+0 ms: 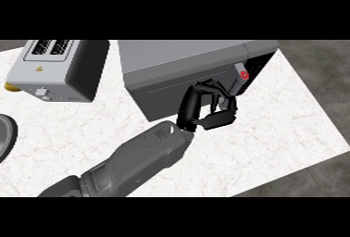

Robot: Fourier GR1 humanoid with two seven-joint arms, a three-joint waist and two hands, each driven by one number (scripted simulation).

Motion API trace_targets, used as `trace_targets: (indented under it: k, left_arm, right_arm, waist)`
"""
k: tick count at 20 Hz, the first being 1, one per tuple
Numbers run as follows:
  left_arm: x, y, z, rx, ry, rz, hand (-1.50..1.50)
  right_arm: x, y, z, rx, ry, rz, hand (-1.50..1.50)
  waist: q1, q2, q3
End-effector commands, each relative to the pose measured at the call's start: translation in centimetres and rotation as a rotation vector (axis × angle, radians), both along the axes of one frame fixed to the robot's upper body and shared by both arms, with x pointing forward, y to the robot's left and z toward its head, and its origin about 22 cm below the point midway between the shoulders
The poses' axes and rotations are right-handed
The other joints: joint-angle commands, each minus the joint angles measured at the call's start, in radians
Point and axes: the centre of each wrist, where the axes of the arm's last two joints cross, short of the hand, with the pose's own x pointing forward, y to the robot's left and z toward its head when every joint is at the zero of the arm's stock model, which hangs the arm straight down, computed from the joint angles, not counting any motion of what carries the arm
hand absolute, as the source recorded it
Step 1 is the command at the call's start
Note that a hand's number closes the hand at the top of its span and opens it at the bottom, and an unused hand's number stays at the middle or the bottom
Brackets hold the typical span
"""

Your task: Pick up the milk, place it into the microwave and close the microwave

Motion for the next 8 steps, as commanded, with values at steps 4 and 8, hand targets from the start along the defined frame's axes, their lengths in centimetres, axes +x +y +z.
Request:
trace_targets:
  k: [4, 8]
  left_arm:
    - [1.7, 3.7, -3.5, 0.032, 0.174, 0.238, -1.50]
    - [2.0, 4.1, -3.6, 0.030, 0.184, 0.232, -1.50]
  right_arm:
    - [-0.7, -0.7, 0.1, 0.010, 0.020, -0.033, -1.50]
    - [-1.3, -0.5, 0.5, -0.018, 0.024, -0.018, -1.50]
  waist:
    - [0.042, 0.011, -0.003]
    - [0.055, 0.003, -0.004]
